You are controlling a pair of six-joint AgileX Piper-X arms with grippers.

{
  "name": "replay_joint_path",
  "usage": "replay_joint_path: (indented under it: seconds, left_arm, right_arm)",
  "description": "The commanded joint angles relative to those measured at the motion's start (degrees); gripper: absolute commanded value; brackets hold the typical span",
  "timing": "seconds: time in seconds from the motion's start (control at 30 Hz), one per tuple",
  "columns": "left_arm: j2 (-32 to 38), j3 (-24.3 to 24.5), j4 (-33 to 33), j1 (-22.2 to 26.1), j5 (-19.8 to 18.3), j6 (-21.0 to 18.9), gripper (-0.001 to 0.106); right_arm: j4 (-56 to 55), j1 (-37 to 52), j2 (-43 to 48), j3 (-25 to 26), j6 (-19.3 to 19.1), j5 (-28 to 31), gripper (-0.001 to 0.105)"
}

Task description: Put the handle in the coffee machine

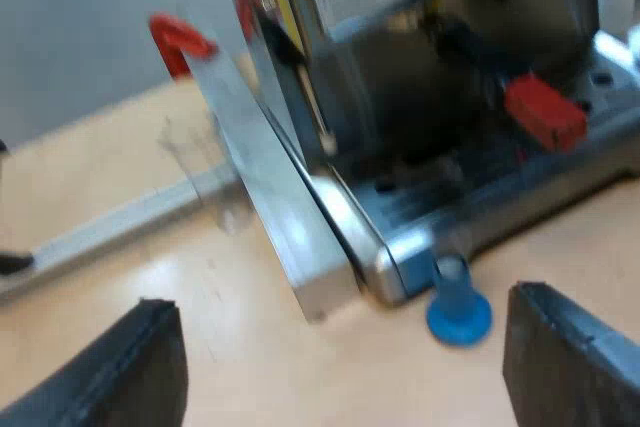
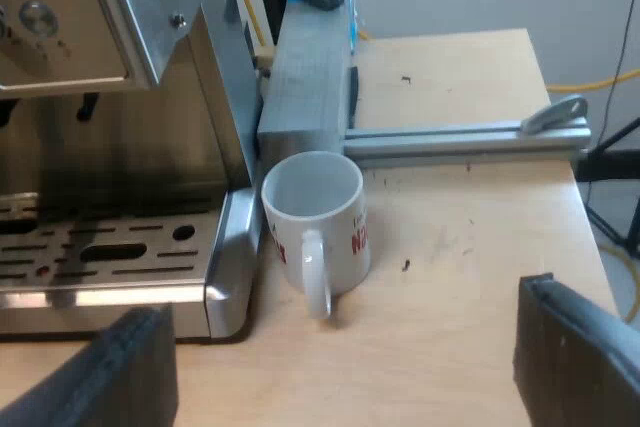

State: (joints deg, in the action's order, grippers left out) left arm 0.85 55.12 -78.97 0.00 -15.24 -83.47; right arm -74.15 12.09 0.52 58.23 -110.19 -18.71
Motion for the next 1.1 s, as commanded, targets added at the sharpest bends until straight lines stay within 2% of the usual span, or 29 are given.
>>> replay_joint_path:
  seconds: [0.03, 0.17, 0.23, 0.37, 0.43, 0.47, 0.5, 0.53, 0.73, 1.1]
  left_arm:
    - [8.03, -1.51, 5.19, 0.0, 0.28, -0.88, 0.067]
    - [8.03, -3.97, 9.33, 0.0, 0.45, -2.56, 0.067]
    - [8.03, -6.78, 12.34, 0.0, 0.74, -2.89, 0.067]
    - [7.93, -8.76, 14.08, 0.0, 2.59, -3.63, 0.067]
    - [7.93, -10.59, 15.67, 0.0, 5.69, -5.49, 0.067]
    - [7.93, -10.59, 15.83, 0.0, 6.05, -5.49, 0.067]
    - [7.93, -14.19, 17.77, 0.0, 11.89, -7.23, 0.067]
    - [7.93, -14.72, 17.86, 0.0, 12.34, -7.5, 0.067]
    - [7.93, -19.07, 17.63, 0.0, 12.94, -7.88, 0.067]
    - [7.85, -22.24, 17.63, 0.0, 12.94, -7.88, 0.067]
  right_arm:
    - [4.19, 0.3, 2.74, -1.64, -0.85, -3.3, 0.071]
    - [8.7, 0.3, 2.61, -4.51, -0.12, -5.52, 0.071]
    - [11.33, 0.3, 2.62, -6.52, -0.13, -5.65, 0.071]
    - [14.31, 0.3, 2.62, -9.07, 0.22, -5.54, 0.071]
    - [16.12, 0.3, 2.62, -11.18, 2.62, -3.18, 0.071]
    - [16.42, 0.3, 2.62, -11.73, 3.29, -1.93, 0.071]
    - [16.72, 0.3, 2.62, -13.57, 4.91, 1.56, 0.071]
    - [16.71, 0.3, 2.62, -14.37, 5.19, 3.18, 0.071]
    - [16.54, 0.3, 2.51, -19.18, 5.42, 4.91, 0.071]
    - [16.54, 0.3, 2.51, -26.29, 5.47, 4.81, 0.071]
